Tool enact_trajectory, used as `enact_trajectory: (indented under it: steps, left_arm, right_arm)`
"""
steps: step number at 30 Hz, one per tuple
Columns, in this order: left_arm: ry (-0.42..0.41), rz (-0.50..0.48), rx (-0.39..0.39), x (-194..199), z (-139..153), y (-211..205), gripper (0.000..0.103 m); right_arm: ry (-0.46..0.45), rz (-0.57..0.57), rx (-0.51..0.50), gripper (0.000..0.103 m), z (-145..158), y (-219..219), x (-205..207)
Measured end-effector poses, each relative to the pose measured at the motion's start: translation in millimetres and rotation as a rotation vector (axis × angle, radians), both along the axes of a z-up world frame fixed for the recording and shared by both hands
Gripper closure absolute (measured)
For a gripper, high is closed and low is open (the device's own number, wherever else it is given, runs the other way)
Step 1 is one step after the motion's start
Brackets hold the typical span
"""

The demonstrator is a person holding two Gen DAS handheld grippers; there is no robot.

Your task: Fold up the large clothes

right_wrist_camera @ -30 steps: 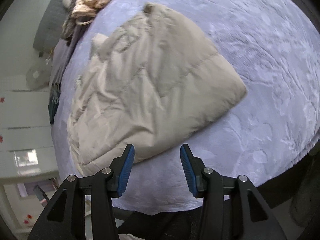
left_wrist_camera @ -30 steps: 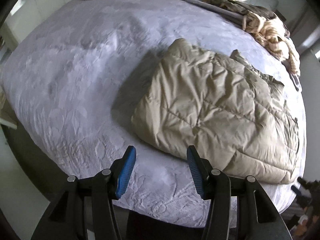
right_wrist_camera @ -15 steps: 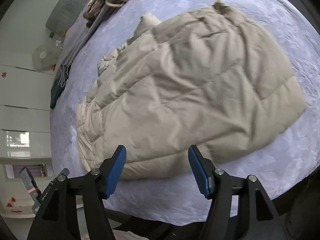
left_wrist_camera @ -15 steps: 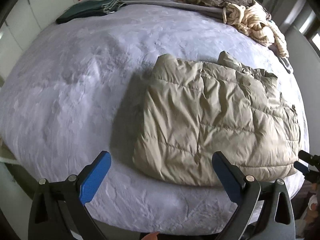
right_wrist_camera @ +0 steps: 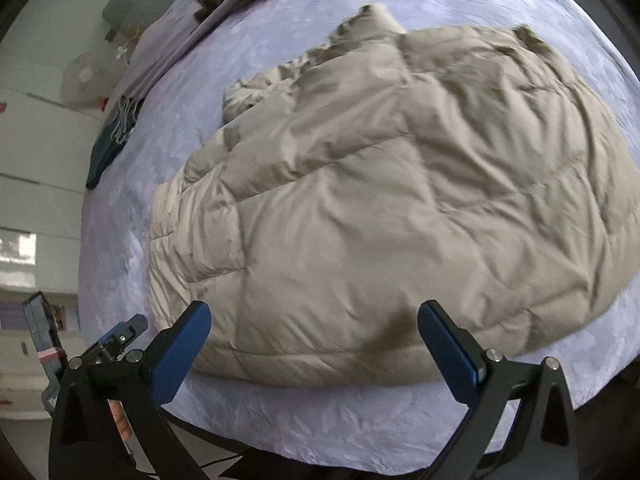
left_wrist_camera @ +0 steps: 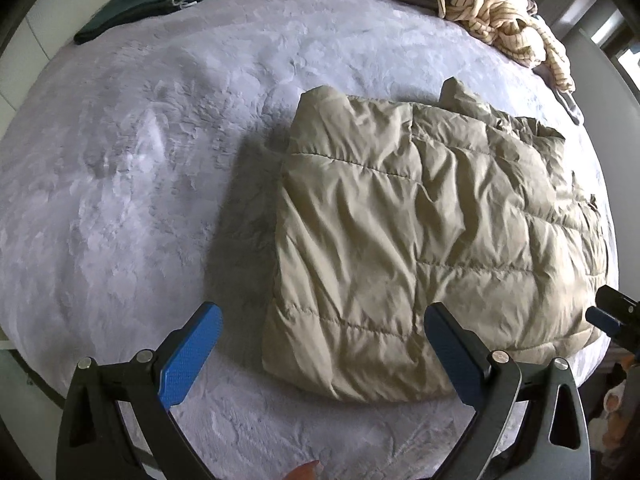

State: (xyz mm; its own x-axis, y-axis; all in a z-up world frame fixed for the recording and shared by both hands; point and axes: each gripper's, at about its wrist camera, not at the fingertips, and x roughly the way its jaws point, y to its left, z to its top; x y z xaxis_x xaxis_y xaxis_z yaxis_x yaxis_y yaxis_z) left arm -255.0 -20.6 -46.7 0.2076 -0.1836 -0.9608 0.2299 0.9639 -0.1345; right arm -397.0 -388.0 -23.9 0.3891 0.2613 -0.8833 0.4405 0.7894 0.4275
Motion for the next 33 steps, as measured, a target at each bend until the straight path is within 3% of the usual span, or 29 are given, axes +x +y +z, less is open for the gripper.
enact_trajectory:
  steps: [4,11,13,16,19,22,26,30,33]
  left_arm:
    - [0.021,-0.001,-0.02,11.7,-13.9,6.0,0.002]
    - [0.122,0.027,-0.256,45.3,-37.0,48.2,0.002]
    - [0.137,0.033,-0.293,54.1,-43.5,57.7,0.002]
    - [0.201,-0.001,-0.385,68.2,-58.8,64.2,0.002]
    - [0.294,-0.08,-0.513,79.4,-77.2,55.0,0.002]
    - [0.332,-0.158,-0.55,89.2,-94.0,40.0,0.002]
    - [0.421,-0.187,-0.654,102.9,-120.1,23.3,0.002]
    - [0.457,-0.23,-0.705,108.8,-130.6,5.3,0.002]
    - [0.475,-0.299,-0.703,108.4,-132.2,-10.0,0.002]
  right_arm:
    - [0.051,0.041,0.014,0.0,-9.8,10.1,18.5]
    - [0.096,0.037,0.014,0.0,-30.4,16.1,34.2]
    - [0.103,0.035,0.012,0.0,-33.1,16.1,34.8]
    - [0.113,0.031,0.01,0.0,-35.2,14.1,35.0]
    - [0.129,0.033,0.0,0.0,-38.6,14.7,37.2]
    - [0.142,0.035,-0.012,0.0,-41.5,19.5,40.5]
    - [0.156,0.044,-0.032,0.0,-45.1,27.3,45.3]
    - [0.163,0.047,-0.044,0.0,-47.7,30.7,48.5]
    - [0.165,0.047,-0.051,0.0,-48.8,31.7,50.4]
